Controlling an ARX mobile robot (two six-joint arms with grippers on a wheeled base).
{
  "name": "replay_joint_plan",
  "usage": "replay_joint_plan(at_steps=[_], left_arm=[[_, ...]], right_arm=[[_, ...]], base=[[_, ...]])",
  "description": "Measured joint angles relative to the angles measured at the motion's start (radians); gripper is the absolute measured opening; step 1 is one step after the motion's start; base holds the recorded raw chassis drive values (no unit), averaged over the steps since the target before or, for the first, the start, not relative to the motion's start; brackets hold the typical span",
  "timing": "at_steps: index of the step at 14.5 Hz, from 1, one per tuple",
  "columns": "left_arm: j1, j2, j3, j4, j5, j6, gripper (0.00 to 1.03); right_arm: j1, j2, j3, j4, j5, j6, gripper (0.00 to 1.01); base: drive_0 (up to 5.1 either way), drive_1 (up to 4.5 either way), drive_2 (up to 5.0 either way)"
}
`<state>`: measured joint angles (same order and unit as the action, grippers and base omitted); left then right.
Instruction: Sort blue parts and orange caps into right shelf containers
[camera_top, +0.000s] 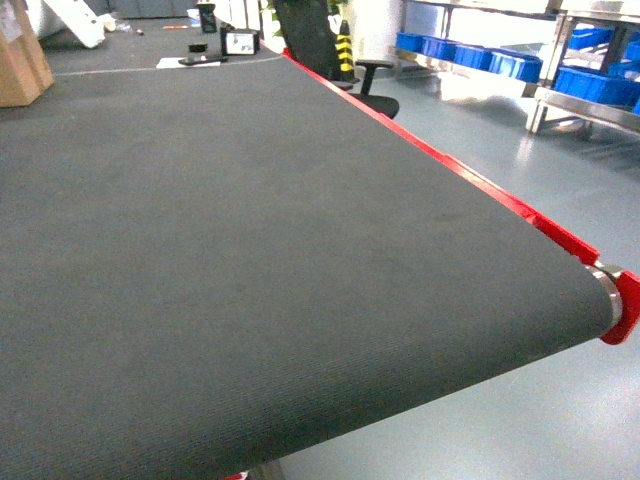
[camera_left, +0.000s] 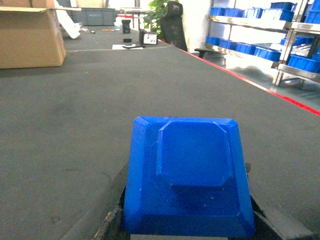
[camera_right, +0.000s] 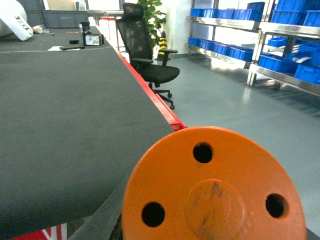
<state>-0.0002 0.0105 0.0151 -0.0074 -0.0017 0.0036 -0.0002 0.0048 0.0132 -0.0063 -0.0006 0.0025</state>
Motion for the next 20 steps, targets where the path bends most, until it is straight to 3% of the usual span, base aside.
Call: replay_joint_plan(at_steps=[20], left_arm=[[0.000,0.000,0.000,0.000,0.000,0.000,0.43]], right_arm=[[0.000,0.000,0.000,0.000,0.000,0.000,0.46]], base=[[-1.5,-1.55,-1.5]])
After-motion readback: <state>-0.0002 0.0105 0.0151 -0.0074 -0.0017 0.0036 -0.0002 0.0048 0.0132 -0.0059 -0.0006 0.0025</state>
